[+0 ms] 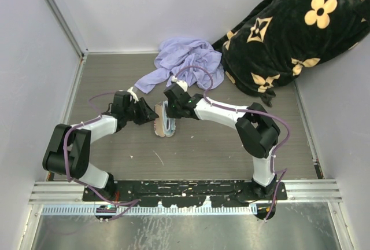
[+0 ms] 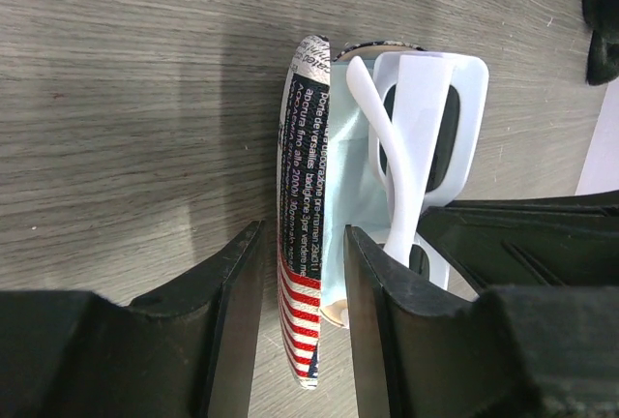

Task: Organize the sunglasses
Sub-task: Place the sunglasses at the center of the board.

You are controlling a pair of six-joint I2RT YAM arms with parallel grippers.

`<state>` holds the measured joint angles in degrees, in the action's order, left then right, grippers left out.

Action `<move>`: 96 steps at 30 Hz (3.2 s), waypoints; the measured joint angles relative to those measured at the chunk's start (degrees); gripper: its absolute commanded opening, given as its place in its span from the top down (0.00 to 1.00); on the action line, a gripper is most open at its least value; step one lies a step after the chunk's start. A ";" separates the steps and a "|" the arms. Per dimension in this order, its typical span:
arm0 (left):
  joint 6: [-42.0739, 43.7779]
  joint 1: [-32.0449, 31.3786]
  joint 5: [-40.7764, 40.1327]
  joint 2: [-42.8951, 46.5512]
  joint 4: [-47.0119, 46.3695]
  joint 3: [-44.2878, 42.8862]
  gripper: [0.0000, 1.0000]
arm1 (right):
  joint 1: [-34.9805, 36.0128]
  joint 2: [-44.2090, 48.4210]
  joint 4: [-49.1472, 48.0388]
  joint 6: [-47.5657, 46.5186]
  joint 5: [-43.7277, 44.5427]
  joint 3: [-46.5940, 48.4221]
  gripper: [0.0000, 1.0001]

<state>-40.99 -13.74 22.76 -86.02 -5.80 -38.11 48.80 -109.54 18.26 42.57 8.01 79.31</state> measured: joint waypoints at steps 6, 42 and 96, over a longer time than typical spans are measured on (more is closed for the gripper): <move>0.13 0.00 0.61 0.00 -0.02 0.00 0.62 | 0.00 -1.01 0.04 -0.37 0.81 0.20 1.00; 1.44 -1.77 3.02 -0.66 -0.83 -0.13 0.62 | -0.07 -2.47 -0.33 -1.97 2.62 -0.72 0.99; 3.17 -7.17 -0.07 -0.63 6.95 -7.87 0.62 | -4.57 5.57 -1.57 -6.29 6.23 -10.01 0.81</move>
<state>-37.82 -20.91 22.70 -86.65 1.15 -45.98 44.23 -103.96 16.69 36.27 14.24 69.30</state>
